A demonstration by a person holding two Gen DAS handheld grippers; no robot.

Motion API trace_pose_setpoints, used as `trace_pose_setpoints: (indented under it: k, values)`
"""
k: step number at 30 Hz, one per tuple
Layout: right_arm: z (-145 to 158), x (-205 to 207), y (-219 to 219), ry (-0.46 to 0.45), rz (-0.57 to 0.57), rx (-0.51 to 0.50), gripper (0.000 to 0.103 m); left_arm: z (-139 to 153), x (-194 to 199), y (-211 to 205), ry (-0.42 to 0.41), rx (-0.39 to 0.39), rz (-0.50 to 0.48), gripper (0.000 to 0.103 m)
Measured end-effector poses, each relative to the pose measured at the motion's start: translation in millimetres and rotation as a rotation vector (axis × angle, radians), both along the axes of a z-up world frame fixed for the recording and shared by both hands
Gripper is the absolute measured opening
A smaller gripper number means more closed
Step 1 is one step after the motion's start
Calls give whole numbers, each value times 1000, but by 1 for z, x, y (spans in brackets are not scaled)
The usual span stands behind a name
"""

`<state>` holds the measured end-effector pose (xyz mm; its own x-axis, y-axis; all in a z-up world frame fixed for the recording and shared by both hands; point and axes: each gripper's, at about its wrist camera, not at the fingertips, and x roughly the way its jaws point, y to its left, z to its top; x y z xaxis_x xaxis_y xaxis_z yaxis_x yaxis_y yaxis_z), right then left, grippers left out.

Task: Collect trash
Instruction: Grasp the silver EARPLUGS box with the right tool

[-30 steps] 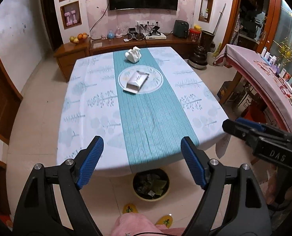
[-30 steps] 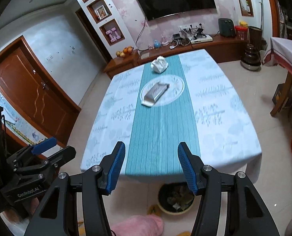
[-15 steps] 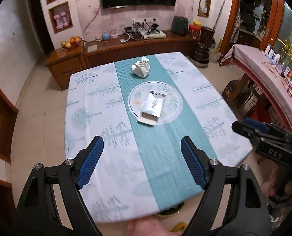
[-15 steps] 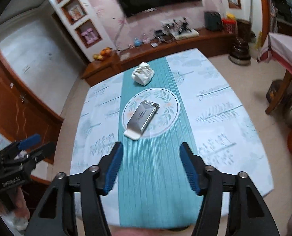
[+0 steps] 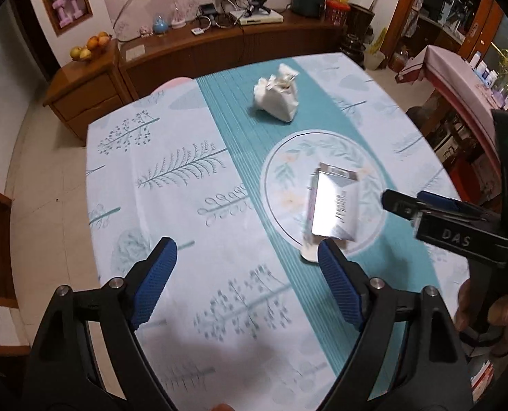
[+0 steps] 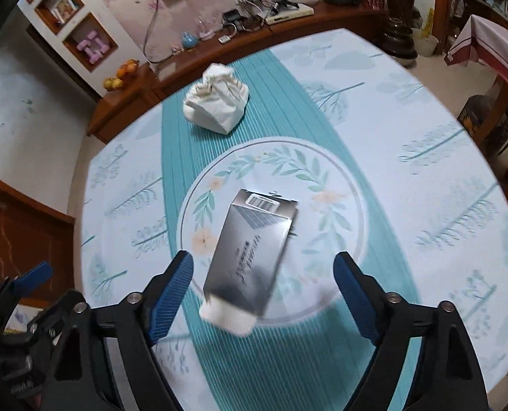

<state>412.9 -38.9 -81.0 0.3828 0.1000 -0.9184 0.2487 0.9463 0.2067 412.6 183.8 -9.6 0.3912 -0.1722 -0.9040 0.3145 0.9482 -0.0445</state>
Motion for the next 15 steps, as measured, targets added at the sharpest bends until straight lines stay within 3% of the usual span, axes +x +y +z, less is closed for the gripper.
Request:
trace_pose_setpoints:
  k: [6, 15]
  values:
    - [-38, 28, 18, 44, -38, -50, 87, -43, 38, 3, 26, 15, -24, 83]
    - [-69, 33, 32, 111, -41, -130, 86, -68, 42, 4, 60, 10, -13, 83]
